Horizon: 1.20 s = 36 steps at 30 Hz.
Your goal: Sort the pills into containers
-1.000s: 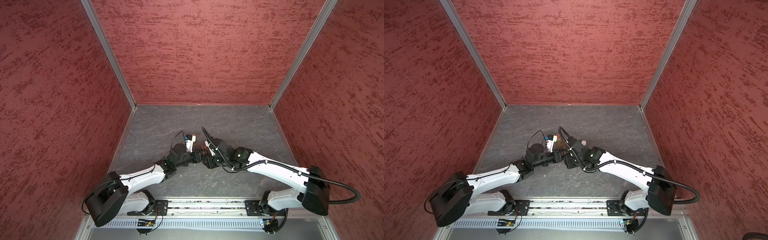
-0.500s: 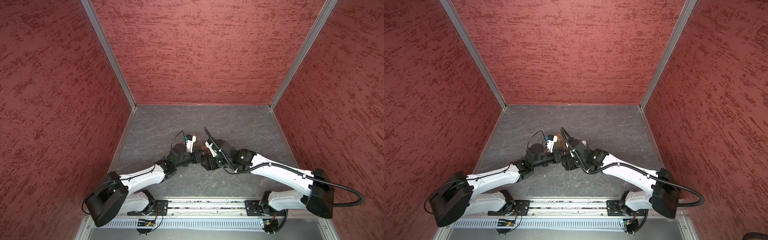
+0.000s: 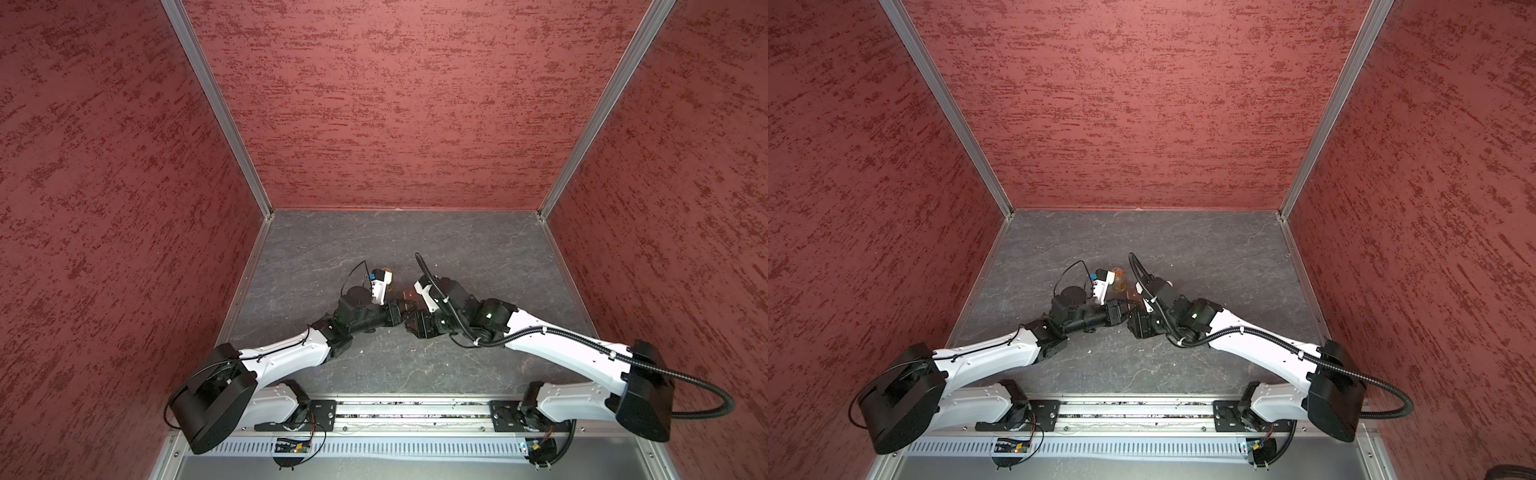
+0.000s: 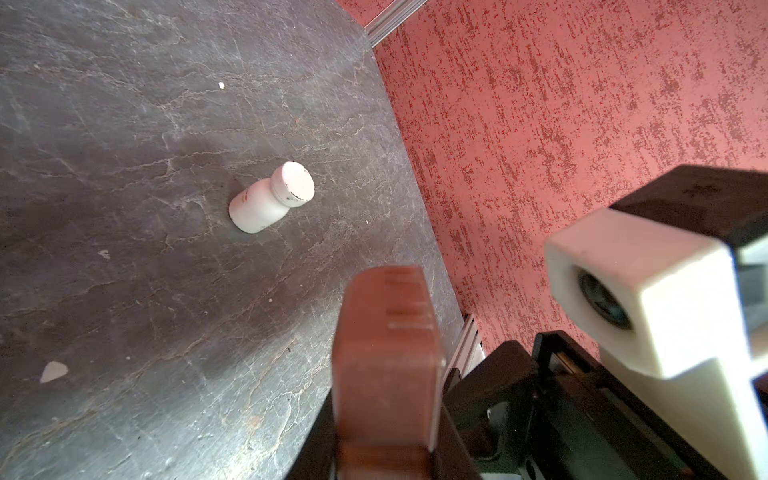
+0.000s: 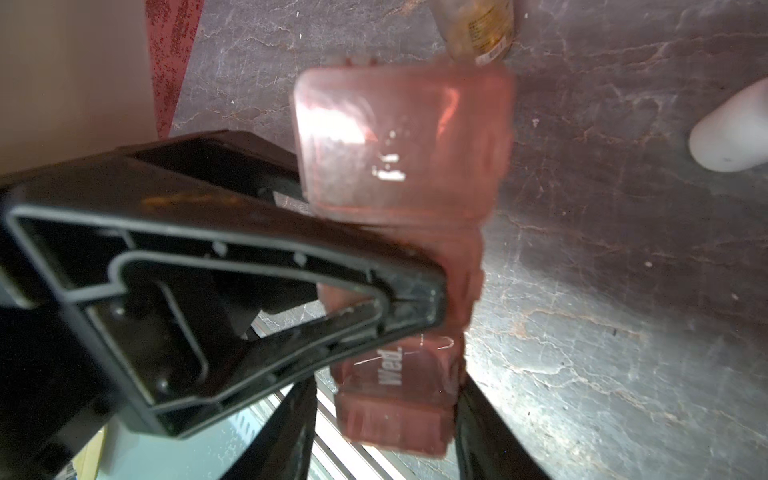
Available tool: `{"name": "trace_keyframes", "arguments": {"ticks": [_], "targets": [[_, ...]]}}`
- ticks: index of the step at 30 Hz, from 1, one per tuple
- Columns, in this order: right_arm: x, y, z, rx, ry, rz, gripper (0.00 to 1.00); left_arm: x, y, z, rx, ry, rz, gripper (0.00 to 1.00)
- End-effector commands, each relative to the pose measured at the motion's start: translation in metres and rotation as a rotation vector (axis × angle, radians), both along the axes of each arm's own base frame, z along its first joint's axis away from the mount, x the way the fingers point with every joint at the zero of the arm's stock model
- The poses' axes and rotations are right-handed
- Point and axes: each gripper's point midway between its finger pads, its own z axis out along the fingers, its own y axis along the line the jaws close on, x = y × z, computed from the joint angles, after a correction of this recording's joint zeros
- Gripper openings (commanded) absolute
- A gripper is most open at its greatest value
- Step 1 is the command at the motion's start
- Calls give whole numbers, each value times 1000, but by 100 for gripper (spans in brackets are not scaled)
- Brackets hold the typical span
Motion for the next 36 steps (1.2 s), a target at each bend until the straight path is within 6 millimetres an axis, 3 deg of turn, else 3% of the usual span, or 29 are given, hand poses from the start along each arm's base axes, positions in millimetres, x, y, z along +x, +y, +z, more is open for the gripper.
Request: {"name": "trace_keyframes", "arguments": {"ticks": [1,4,8,12,19,29,36], "targets": [[1,5,12,63,-8,3,44,1,3,-5,8,-10,2,1],[0,5,10,55,1,7,40,2,4,-5,9,-8,6,1],[-3,4,7,46,14,16,50,4,5,-6,8,-8,12,0],[-5,3,6,38,22,26,52,5,7,-6,7,-3,13,0],[-5,3,1,19,27,29,45,7,9,-6,2,0,14,0],[-5,13,29,80,9,57,47,13,15,-19,17,32,25,0],[-12,27,35,161,44,95,45,20,14,-19,-9,29,27,0]]}}
